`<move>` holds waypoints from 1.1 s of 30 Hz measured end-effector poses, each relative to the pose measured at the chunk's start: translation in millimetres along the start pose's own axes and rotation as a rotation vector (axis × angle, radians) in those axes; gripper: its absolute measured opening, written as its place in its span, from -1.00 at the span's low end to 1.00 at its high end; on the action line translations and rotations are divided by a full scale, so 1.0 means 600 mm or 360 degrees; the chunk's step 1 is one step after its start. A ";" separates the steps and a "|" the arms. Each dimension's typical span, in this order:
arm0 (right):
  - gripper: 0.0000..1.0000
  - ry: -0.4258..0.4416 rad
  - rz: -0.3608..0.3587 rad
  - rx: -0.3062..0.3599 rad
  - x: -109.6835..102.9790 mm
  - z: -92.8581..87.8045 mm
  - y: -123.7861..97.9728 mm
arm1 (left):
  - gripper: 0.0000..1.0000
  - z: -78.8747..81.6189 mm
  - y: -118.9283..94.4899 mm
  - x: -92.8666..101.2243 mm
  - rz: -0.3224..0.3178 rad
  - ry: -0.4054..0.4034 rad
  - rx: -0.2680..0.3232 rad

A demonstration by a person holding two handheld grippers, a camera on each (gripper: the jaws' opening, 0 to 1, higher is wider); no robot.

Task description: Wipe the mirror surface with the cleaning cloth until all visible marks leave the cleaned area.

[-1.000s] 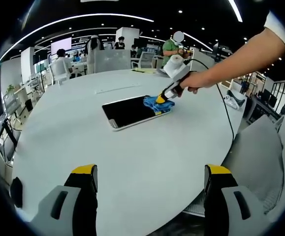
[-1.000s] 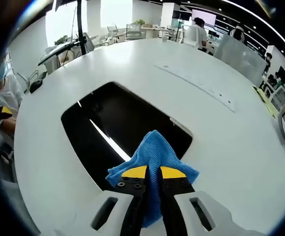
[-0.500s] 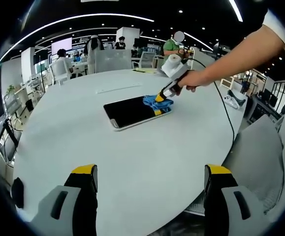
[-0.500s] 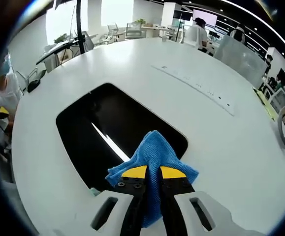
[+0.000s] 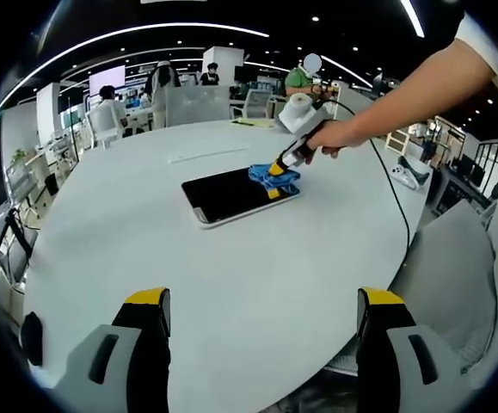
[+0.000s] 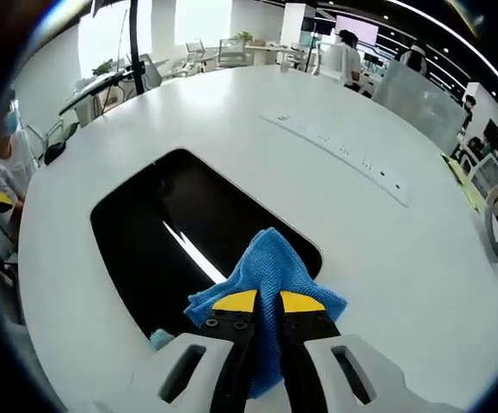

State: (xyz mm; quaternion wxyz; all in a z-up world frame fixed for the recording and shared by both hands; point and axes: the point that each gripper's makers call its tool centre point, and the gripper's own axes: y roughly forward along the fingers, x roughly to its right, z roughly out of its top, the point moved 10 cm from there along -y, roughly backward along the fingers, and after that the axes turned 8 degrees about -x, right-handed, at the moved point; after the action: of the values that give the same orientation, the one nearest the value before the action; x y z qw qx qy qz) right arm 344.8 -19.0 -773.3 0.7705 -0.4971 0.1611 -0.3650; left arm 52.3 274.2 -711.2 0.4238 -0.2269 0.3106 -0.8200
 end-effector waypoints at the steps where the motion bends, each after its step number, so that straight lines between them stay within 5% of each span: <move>1: -0.93 0.0004 -0.0001 -0.0001 0.001 0.001 0.001 | 0.81 0.000 0.000 0.000 0.0001 -0.0001 0.0001; 33: -0.93 -0.0013 -0.0019 -0.0007 0.027 0.032 0.011 | 0.81 -0.004 0.000 -0.002 0.0016 -0.0018 -0.0001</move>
State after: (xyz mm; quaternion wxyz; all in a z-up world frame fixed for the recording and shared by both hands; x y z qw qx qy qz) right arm 370.4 -16.6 -768.5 0.7678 -0.5014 0.1558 -0.3672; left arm 51.3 276.0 -712.9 0.4295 -0.2301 0.3097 -0.8165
